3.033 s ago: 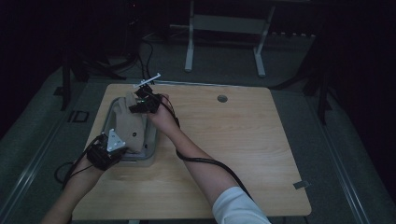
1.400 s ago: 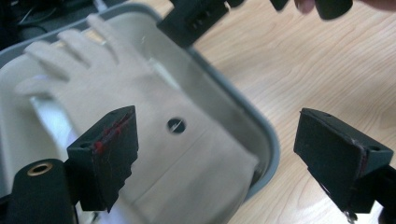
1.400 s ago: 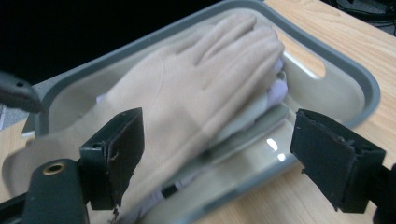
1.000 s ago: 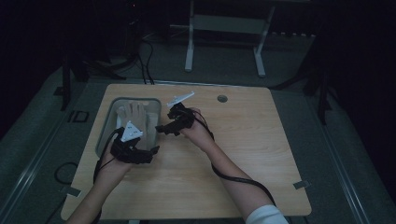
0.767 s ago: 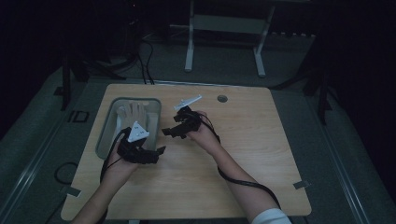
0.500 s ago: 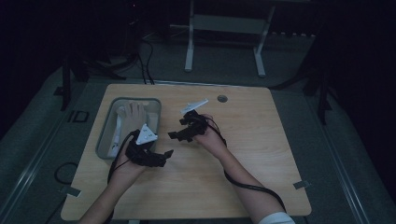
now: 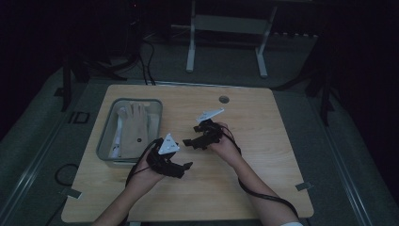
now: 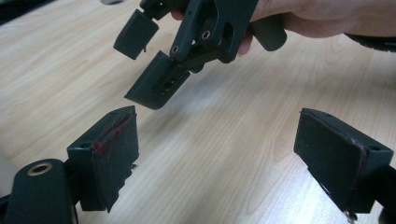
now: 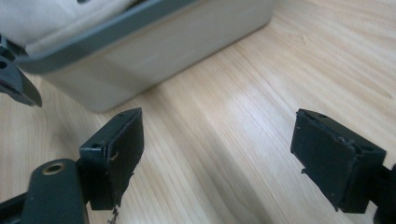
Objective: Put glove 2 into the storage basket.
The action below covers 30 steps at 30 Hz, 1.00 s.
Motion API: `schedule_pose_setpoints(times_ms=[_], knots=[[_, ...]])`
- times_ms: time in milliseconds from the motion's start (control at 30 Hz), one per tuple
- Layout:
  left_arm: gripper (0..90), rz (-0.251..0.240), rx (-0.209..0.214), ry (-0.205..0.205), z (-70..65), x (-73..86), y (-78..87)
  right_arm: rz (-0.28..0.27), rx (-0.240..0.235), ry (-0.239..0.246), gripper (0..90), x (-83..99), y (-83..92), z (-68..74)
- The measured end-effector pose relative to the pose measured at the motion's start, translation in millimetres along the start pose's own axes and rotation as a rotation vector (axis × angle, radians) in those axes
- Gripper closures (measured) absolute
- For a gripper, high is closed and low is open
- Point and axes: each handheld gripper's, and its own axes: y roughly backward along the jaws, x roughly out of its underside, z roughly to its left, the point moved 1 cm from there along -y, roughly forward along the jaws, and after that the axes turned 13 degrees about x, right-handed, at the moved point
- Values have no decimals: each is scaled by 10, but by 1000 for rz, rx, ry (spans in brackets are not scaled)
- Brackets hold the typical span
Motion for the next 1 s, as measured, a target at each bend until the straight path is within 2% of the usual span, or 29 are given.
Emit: schedule_pose_setpoints(times_ms=[200,500,667,1000], knots=[[142,13,45,-1,-38,57,-161,-21,2,7,169,206,66,-71],[142,32,66,7,-63,194,-369,-10,26,-6,168,459,131,-180],[142,30,84,22,-67,262,-467,-26,52,-13,169,573,166,-241],[142,41,108,43,-56,334,-579,7,76,-31,171,765,144,-313]])
